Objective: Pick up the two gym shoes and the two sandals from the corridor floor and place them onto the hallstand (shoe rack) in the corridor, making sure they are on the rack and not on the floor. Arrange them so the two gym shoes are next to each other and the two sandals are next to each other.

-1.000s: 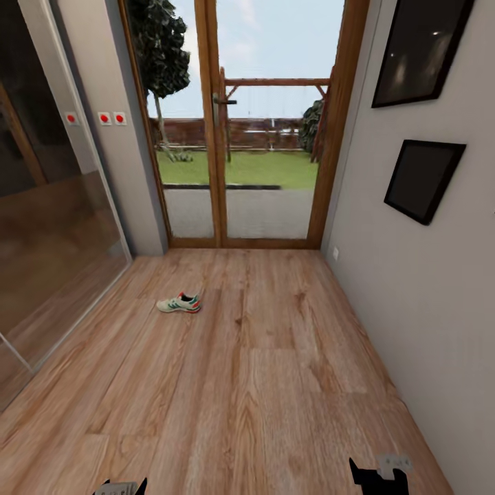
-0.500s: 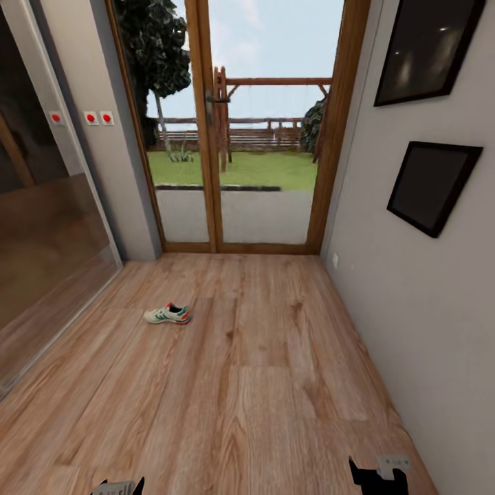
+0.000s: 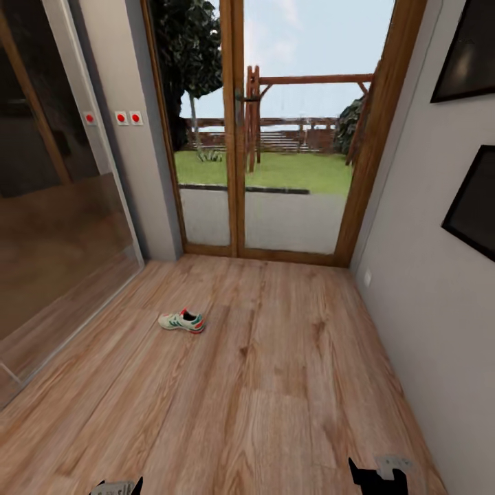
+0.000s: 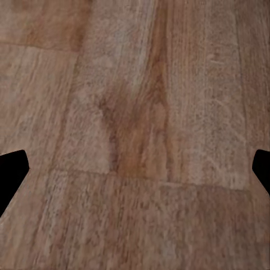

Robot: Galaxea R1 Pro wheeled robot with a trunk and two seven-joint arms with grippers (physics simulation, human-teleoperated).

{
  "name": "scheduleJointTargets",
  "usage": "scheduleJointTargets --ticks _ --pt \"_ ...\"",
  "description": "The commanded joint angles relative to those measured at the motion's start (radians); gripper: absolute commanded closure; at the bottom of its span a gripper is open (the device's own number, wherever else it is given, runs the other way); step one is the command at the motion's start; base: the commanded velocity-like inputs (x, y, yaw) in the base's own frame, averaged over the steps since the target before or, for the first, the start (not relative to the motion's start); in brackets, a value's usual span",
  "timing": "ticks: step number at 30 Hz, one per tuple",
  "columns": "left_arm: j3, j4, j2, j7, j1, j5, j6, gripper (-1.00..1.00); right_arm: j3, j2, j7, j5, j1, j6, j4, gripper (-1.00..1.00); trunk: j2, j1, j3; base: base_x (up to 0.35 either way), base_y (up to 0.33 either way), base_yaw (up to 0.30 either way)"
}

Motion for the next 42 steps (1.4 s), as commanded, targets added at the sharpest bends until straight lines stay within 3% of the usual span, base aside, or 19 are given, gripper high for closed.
scheduleJointTargets --ticks 1,27,42 --pt "0.003 0.001 0.0 -0.01 -0.001 0.009 -0.001 -1.0 0.0 -0.001 0.008 -0.009 0.0 -0.003 0.001 -1.0 0.0 0.0 -0.001 0.337 -0.021 0.277" --pt "0.004 0.001 0.0 -0.01 -0.001 0.009 -0.001 -1.0 0.0 0.0 0.008 -0.009 0.0 -0.003 0.001 -1.0 0.0 0.0 -0.001 0.339 -0.004 0.277" --pt "0.004 0.001 0.0 -0.01 -0.001 0.009 -0.001 -1.0 0.0 0.0 0.008 -0.009 0.0 -0.003 0.001 -1.0 0.0 0.0 -0.001 0.305 -0.117 0.278"
